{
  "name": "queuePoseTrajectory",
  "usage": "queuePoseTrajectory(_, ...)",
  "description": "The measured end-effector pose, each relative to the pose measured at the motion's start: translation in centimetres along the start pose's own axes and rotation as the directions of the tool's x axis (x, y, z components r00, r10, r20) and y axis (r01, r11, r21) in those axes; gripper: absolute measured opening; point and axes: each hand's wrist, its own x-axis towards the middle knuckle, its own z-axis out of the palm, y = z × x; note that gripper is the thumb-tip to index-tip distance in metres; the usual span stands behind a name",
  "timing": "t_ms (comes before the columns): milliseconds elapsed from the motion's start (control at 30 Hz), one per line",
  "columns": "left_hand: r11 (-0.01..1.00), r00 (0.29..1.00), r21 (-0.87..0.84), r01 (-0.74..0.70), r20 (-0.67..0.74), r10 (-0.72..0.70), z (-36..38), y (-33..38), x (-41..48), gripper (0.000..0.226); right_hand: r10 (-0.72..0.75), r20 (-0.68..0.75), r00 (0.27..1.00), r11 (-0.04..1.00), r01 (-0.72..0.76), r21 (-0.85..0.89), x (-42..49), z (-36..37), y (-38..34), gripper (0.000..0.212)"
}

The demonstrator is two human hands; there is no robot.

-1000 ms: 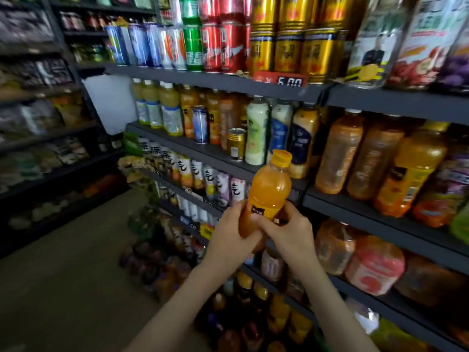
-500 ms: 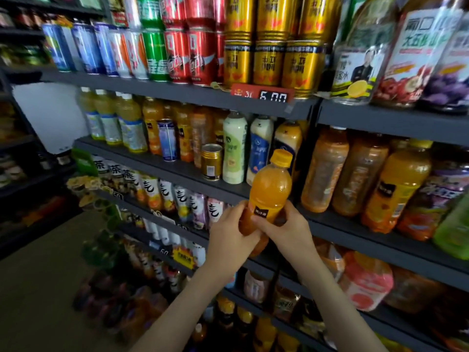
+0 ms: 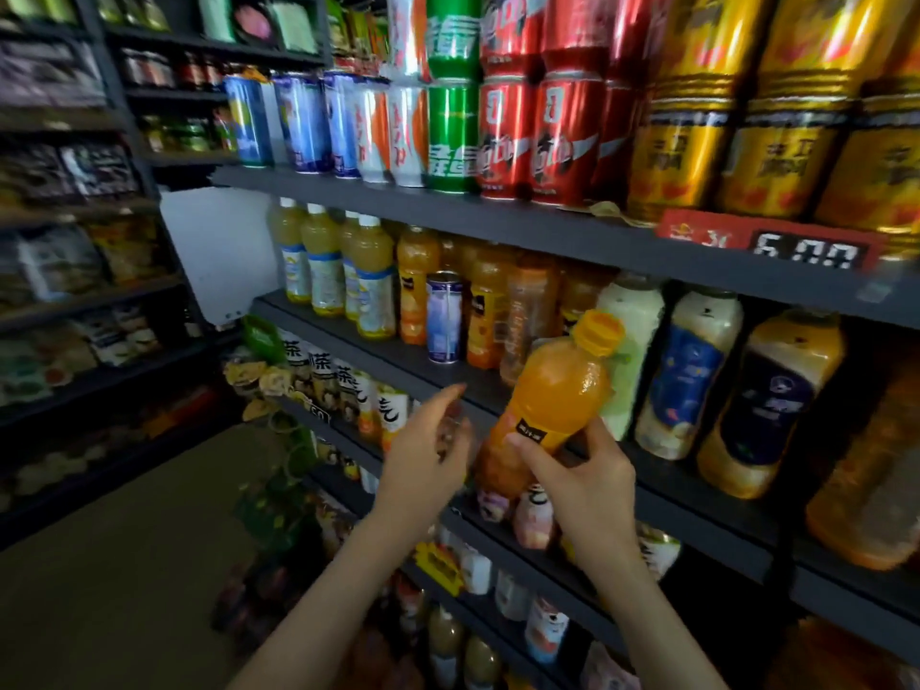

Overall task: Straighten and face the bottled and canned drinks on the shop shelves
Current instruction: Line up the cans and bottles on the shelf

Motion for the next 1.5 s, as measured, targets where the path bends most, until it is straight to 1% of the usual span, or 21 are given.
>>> queuePoseTrajectory(67,0.991,0.997,0.124,0.056,-0.05,-0.05,-1.7,-2.7,3.3,0.046,-0.01,-0.029,1.0,1.0,0.009,-0.011,1.4,3.5,-0.2,0.034)
queuePoseTrajectory(100,0.986,0.998,0.161,0.044,-0.053,-0.036,-2.5,-3.9,4.9,0.049,-0.021,-0.059,0.998,1.0,0.02,-0.017,2.1,5.1,-0.3,0.036)
queuePoseTrajectory(233,0.963,0.99,0.232,-0.135,0.002,0.138,-4.4,-6.9,11.6,0.057,-0.023,-0.228,0.973,1.0,0.02,-0.014,4.7,10.8,-1.1,0.038)
queuePoseTrajectory(333,0.946,0.977,0.246,-0.213,0.068,0.202,-4.2,-8.0,16.5,0.062,0.009,-0.318,0.948,0.999,-0.019,-0.028,6.4,13.1,-1.2,0.04)
queuePoseTrajectory(433,0.934,0.961,0.235,-0.268,0.127,0.244,-3.1,-8.9,19.6,0.057,0.019,-0.386,0.922,0.995,-0.055,-0.081,7.6,14.3,-0.9,0.041)
queuePoseTrajectory(533,0.948,0.962,0.193,-0.255,0.149,0.229,-2.1,-9.4,20.4,0.05,0.039,-0.428,0.903,0.989,-0.097,-0.113,8.2,14.8,-0.7,0.037)
queuePoseTrajectory(600,0.955,0.964,0.154,-0.254,0.124,0.236,-1.7,-9.3,20.3,0.045,0.054,-0.44,0.897,0.983,-0.124,-0.133,8.5,15.1,-0.4,0.036)
queuePoseTrajectory(767,0.981,0.981,-0.046,-0.191,0.016,0.192,-2.7,-9.6,18.6,0.037,0.053,-0.45,0.892,0.962,-0.167,-0.217,9.2,16.1,0.7,0.051)
queuePoseTrajectory(867,0.965,0.988,-0.216,-0.151,-0.053,0.143,-4.6,-10.9,17.4,0.049,0.03,-0.409,0.912,0.934,-0.171,-0.313,10.6,17.3,1.3,0.065)
queuePoseTrajectory(1000,0.945,0.99,-0.318,-0.079,-0.137,0.036,-7.8,-11.7,17.1,0.06,-0.027,-0.358,0.933,0.895,-0.137,-0.425,13.0,19.4,1.4,0.059)
queuePoseTrajectory(1067,0.936,0.986,-0.348,-0.047,-0.168,-0.013,-9.4,-11.7,17.3,0.063,-0.024,-0.34,0.94,0.895,-0.132,-0.426,14.2,20.4,1.4,0.064)
queuePoseTrajectory(1133,0.928,0.984,-0.372,0.002,-0.163,-0.067,-10.8,-11.7,17.4,0.066,-0.041,-0.323,0.945,0.892,-0.111,-0.438,14.9,21.2,1.4,0.07)
queuePoseTrajectory(1233,0.922,0.983,-0.384,0.046,-0.149,-0.111,-12.5,-12.3,17.5,0.065,-0.08,-0.295,0.952,0.865,-0.08,-0.495,15.4,22.1,1.7,0.075)
queuePoseTrajectory(1333,0.925,0.984,-0.377,0.049,-0.138,-0.109,-13.9,-13.2,17.9,0.063,-0.159,-0.305,0.939,0.753,-0.084,-0.652,15.8,22.7,2.0,0.08)
queuePoseTrajectory(1367,0.926,0.988,-0.375,0.049,-0.119,-0.1,-14.4,-13.5,18.2,0.062,-0.172,-0.32,0.932,0.725,-0.1,-0.681,16.0,22.9,2.0,0.08)
queuePoseTrajectory(1400,0.926,0.991,-0.375,0.049,-0.094,-0.091,-14.9,-13.9,18.7,0.06,-0.16,-0.342,0.926,0.719,-0.128,-0.684,16.0,23.2,1.7,0.08)
queuePoseTrajectory(1467,0.918,0.997,-0.392,0.061,-0.025,-0.077,-16.0,-14.6,19.9,0.057,-0.149,-0.392,0.908,0.735,-0.164,-0.658,15.7,23.8,1.4,0.083)
queuePoseTrajectory(1500,0.91,0.997,-0.409,0.07,0.016,-0.069,-16.6,-14.9,20.7,0.059,-0.182,-0.414,0.892,0.738,-0.154,-0.657,15.5,24.2,1.4,0.085)
